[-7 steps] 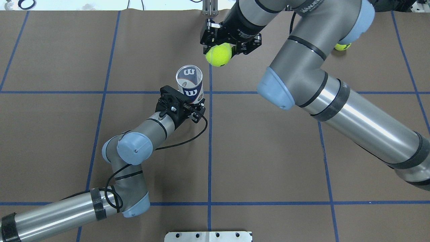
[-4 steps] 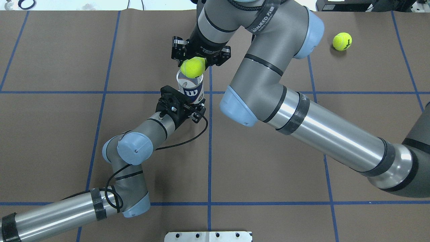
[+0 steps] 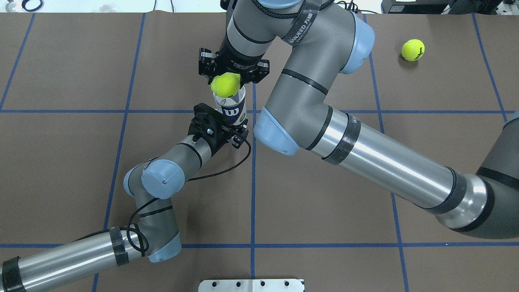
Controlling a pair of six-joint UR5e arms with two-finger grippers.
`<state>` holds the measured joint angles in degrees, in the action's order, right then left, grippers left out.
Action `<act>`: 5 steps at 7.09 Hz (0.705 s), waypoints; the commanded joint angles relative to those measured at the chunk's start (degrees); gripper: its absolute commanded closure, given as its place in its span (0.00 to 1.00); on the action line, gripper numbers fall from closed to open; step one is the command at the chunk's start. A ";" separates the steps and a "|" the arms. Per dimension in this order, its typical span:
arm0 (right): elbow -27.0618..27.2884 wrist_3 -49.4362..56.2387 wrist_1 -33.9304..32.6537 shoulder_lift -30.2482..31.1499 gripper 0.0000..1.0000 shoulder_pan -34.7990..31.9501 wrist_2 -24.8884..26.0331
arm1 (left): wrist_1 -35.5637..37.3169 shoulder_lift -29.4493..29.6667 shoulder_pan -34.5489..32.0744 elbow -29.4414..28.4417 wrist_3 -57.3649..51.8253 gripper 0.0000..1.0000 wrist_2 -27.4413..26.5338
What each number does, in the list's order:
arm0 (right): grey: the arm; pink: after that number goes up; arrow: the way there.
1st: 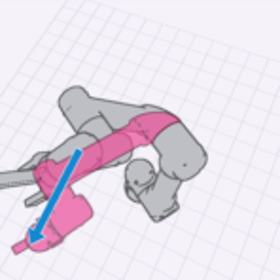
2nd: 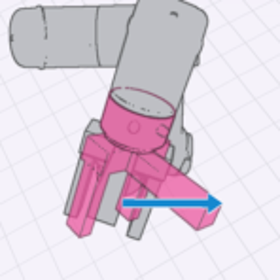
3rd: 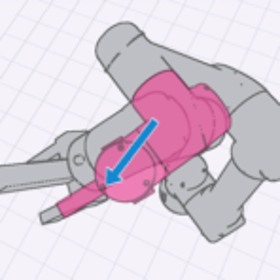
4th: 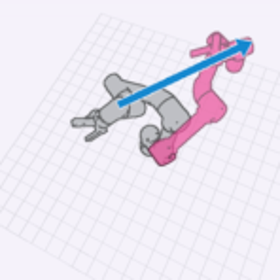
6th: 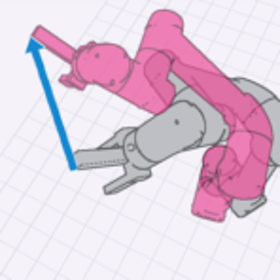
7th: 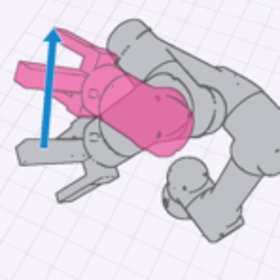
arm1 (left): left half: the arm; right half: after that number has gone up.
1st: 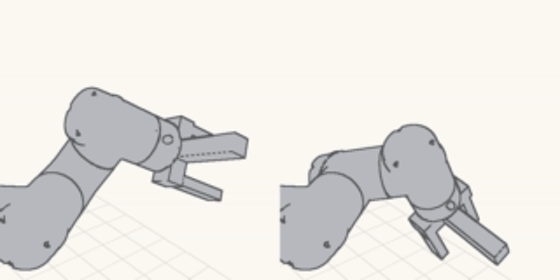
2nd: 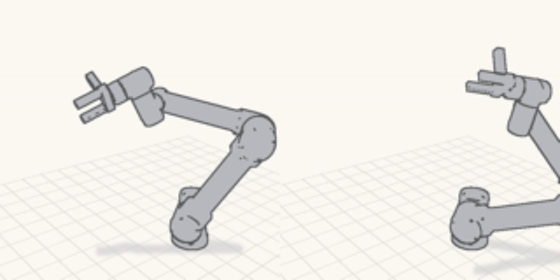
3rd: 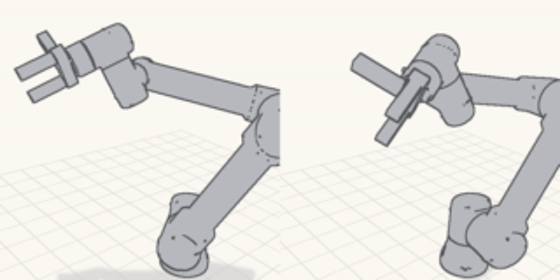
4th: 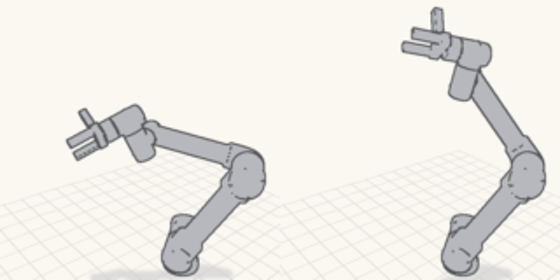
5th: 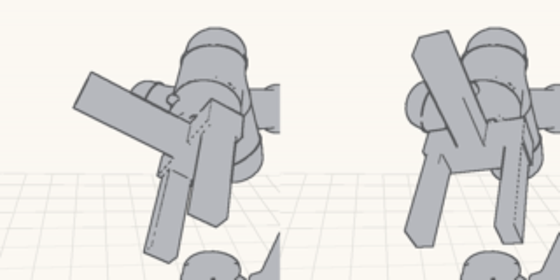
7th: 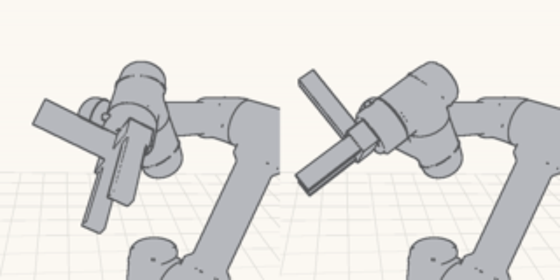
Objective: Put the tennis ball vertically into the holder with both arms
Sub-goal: 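Carry the ball with the right gripper to above the tube's opening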
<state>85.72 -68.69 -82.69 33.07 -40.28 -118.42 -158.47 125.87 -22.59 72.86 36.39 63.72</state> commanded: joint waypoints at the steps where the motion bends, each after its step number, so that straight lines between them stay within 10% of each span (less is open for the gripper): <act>1: -0.11 -0.04 0.07 -0.02 0.53 0.03 0.04 | 0.00 0.16 0.00 0.00 0.00 0.24 0.00; 2: 0.06 -0.04 0.07 -0.11 0.04 0.03 0.04 | 0.00 0.25 0.00 0.00 0.00 0.24 0.00; 5: 0.24 -0.04 0.07 -0.02 0.02 0.03 0.04 | 0.00 0.34 0.00 0.09 0.00 0.24 0.08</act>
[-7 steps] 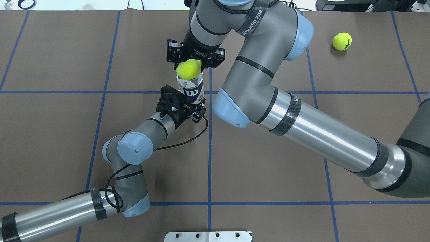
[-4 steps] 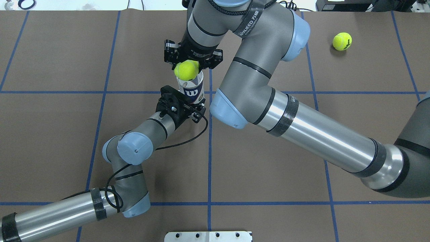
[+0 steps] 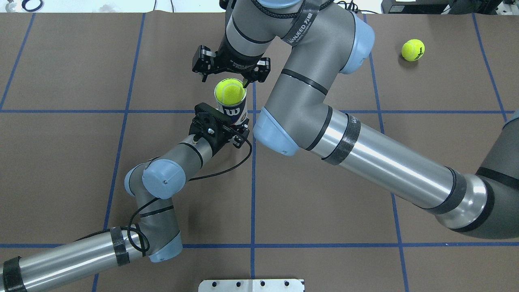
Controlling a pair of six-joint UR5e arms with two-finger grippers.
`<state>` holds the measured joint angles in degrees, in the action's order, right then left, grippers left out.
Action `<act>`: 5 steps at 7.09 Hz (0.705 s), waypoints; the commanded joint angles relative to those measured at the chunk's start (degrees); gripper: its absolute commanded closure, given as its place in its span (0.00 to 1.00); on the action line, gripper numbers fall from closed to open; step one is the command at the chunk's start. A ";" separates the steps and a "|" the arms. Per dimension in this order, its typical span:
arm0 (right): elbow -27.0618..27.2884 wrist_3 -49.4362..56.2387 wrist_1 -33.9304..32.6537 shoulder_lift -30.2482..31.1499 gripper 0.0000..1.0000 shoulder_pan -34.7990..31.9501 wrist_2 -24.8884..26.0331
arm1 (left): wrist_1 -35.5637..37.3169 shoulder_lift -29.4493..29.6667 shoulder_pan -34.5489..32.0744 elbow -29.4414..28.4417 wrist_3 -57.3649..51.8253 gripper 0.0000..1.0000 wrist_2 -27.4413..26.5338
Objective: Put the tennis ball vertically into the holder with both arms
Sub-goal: 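Lower the ball into the tube and open the right gripper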
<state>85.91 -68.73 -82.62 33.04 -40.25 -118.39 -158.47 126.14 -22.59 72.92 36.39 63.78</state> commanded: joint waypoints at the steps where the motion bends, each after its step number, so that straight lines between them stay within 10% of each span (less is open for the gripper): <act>1: 0.14 0.00 0.00 0.10 0.02 0.00 0.00 | 0.00 0.07 0.00 0.03 0.00 0.24 -0.05; 5: 2.59 0.61 0.09 0.27 0.01 -0.35 1.05 | 0.00 -0.11 -0.09 0.03 -0.09 0.16 -0.06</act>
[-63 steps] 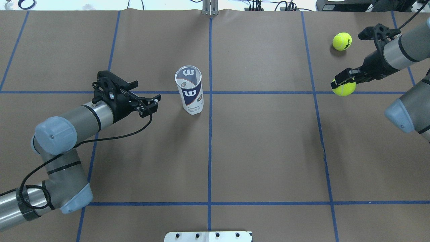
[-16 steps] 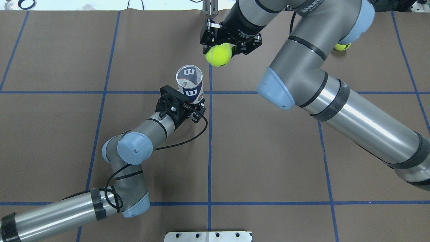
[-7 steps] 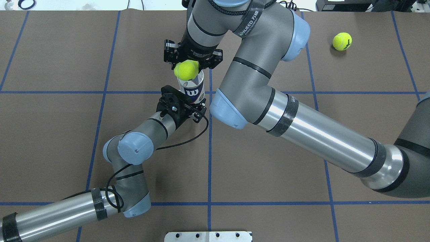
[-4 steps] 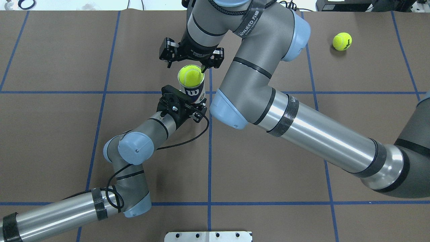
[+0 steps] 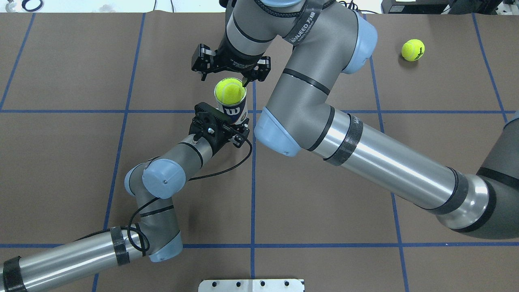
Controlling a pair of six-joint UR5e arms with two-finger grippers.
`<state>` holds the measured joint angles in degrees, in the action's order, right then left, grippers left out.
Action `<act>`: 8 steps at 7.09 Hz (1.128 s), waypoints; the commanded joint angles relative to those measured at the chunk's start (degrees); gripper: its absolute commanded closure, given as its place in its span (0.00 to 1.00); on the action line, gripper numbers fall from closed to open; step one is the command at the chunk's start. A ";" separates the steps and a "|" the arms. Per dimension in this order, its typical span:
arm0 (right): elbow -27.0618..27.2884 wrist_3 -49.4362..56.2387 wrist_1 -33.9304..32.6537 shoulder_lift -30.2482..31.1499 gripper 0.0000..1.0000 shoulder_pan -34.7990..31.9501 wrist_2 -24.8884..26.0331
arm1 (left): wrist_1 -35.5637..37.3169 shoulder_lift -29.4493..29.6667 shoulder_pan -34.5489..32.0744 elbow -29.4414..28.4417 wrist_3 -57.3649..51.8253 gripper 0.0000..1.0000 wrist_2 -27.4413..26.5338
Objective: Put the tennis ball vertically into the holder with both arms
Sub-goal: 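Lower the ball into the tube and open the right gripper, then raise the right gripper away from the tube toward the other ball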
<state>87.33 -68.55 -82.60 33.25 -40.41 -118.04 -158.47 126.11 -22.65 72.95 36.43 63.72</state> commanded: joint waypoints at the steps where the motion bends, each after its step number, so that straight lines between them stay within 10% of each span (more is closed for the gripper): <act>1: 1.43 0.44 0.07 0.15 0.01 -0.19 1.23 | 0.09 -0.07 -0.03 0.00 -0.13 0.16 0.00; 3: 1.26 0.70 0.07 0.32 0.75 -0.19 2.73 | 0.00 -0.07 -0.03 0.00 -0.13 0.16 0.00; 5: 1.35 0.87 0.07 0.59 0.99 -0.28 2.82 | 0.00 -0.07 -0.03 0.00 -0.13 0.16 0.00; 8: 1.26 3.66 -0.02 4.70 1.00 -5.70 2.56 | 0.09 -0.07 -0.03 0.00 -0.13 0.12 0.00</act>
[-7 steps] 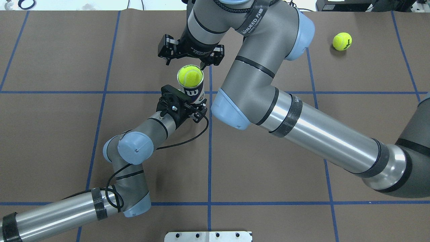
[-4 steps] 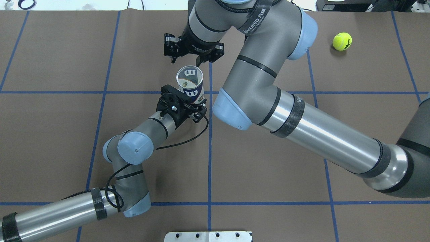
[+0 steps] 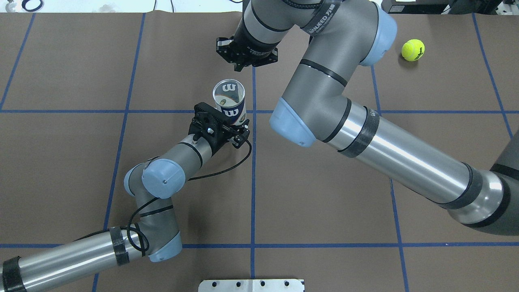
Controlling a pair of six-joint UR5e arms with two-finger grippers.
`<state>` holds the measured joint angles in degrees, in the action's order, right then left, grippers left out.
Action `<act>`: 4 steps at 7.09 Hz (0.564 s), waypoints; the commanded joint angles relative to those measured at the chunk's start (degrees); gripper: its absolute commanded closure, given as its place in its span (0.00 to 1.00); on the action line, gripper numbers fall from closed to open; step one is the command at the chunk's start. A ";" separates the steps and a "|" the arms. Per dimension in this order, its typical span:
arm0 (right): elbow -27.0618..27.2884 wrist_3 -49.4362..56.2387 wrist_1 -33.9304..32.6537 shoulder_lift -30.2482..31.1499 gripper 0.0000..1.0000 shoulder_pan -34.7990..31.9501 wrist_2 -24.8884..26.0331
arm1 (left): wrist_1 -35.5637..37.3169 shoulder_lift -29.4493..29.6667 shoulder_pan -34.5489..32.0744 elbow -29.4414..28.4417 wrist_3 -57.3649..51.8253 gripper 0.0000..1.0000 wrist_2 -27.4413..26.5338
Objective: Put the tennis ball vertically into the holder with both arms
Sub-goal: 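Raise the right gripper away from the tube toward the other ball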
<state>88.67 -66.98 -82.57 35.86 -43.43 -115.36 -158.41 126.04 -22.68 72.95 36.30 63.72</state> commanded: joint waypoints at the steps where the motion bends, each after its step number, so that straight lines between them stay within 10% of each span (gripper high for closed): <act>1: -0.25 6.99 -0.05 4.37 1.00 -6.02 -0.56 | 0.03 0.00 0.00 0.00 0.00 0.11 0.00; 4: -6.02 25.87 0.39 10.70 1.00 -16.22 -3.81 | 0.20 0.00 0.00 0.00 -0.26 0.02 0.00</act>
<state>85.48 -49.22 -82.31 44.14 -55.59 -117.99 -158.25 126.04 -22.68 72.95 36.14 63.72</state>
